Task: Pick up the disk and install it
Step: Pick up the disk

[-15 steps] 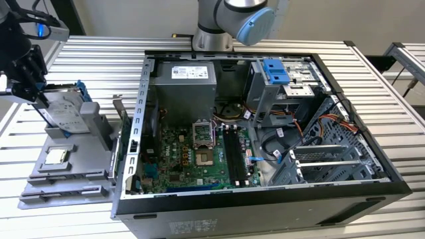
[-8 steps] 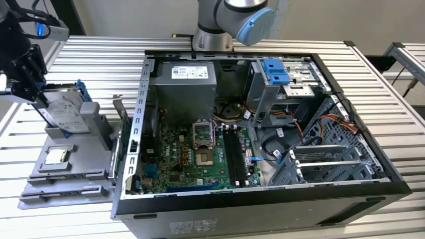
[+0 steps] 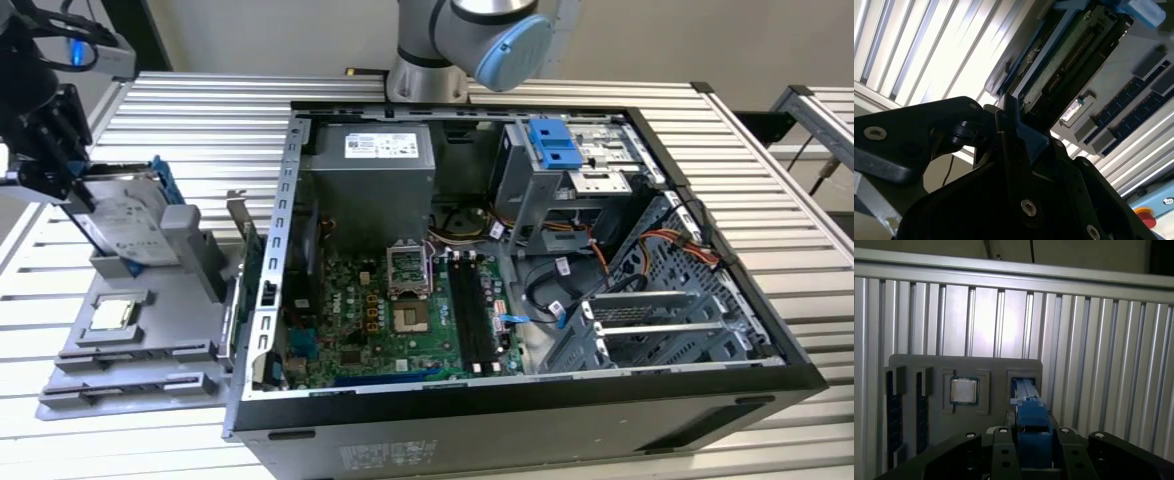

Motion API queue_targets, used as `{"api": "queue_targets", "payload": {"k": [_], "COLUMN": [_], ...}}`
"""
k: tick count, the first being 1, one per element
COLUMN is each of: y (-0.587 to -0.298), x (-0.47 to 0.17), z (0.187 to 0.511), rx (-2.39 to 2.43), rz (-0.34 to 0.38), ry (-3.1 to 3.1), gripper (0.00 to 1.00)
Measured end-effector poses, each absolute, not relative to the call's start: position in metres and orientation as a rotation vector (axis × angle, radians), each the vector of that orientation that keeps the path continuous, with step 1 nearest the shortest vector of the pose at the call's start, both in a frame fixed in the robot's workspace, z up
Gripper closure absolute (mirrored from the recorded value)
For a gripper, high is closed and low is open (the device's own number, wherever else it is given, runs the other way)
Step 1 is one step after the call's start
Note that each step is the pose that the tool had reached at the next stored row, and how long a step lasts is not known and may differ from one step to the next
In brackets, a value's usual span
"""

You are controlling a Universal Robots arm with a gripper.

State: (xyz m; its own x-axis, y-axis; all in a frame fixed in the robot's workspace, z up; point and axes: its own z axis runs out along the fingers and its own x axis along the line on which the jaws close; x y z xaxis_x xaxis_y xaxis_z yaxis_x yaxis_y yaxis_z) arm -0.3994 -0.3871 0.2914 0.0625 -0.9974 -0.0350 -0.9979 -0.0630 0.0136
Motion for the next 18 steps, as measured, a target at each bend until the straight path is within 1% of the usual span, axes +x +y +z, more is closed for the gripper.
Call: {"api": "queue_targets", "payload": {"k": [18], "y": [-0.387], "x": [-0.399], "z": [0.311], "rx": [-2.279], "rz": [0.054], "ry": [2.141], "gripper": [1.00]}}
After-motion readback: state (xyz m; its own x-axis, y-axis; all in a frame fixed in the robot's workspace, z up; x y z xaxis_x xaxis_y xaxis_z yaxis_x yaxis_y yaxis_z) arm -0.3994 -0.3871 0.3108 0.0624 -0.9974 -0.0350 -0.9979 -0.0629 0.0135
